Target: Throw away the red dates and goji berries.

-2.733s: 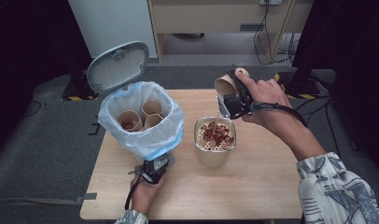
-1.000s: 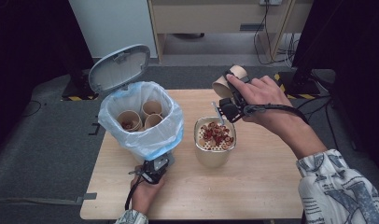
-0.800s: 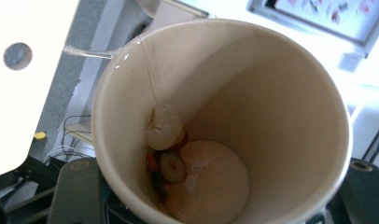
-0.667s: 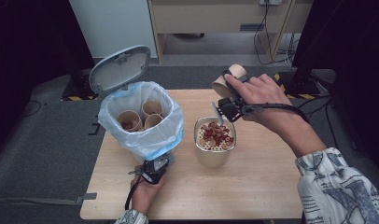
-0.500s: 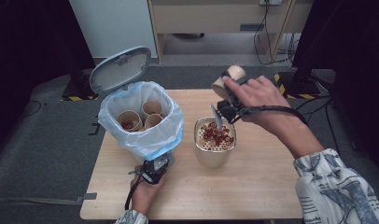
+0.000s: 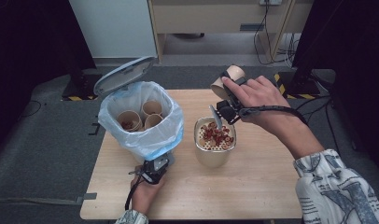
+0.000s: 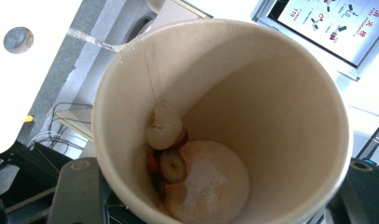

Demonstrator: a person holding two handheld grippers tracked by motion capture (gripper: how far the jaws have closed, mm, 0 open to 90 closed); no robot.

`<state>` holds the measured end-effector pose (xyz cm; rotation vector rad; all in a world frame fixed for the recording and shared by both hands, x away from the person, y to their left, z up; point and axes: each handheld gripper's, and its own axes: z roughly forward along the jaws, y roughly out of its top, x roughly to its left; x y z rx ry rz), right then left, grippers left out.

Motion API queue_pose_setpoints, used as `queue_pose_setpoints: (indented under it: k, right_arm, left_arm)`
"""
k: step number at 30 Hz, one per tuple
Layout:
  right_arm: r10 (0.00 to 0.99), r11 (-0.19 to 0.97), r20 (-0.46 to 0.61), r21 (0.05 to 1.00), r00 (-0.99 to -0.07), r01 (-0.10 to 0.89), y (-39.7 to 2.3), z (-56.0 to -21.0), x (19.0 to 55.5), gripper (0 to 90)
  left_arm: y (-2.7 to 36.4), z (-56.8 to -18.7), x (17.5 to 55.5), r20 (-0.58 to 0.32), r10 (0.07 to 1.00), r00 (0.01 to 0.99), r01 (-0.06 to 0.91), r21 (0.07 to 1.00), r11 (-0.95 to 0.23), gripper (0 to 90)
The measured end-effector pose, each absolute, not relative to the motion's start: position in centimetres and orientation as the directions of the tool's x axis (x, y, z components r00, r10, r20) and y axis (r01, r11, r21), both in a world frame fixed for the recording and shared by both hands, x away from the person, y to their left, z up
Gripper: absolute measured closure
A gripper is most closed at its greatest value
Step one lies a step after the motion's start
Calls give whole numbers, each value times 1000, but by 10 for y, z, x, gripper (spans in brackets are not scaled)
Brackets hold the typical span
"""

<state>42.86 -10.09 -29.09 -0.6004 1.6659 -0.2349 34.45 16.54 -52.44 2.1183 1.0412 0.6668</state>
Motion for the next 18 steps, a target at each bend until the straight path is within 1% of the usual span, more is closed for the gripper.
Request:
queue_pose_setpoints:
  k: [6,18]
  right_arm:
    - [-501,847,-861,-468,-86,-254,-102,-295,430,331]
    - [-512,839,-856,-479,-77,-258,-102,-292,429,331]
  left_arm:
    - [166,-524,345,146,822,551,476,754,-453,893]
    - [166,-524,344,145,822,551,476,754,-452,893]
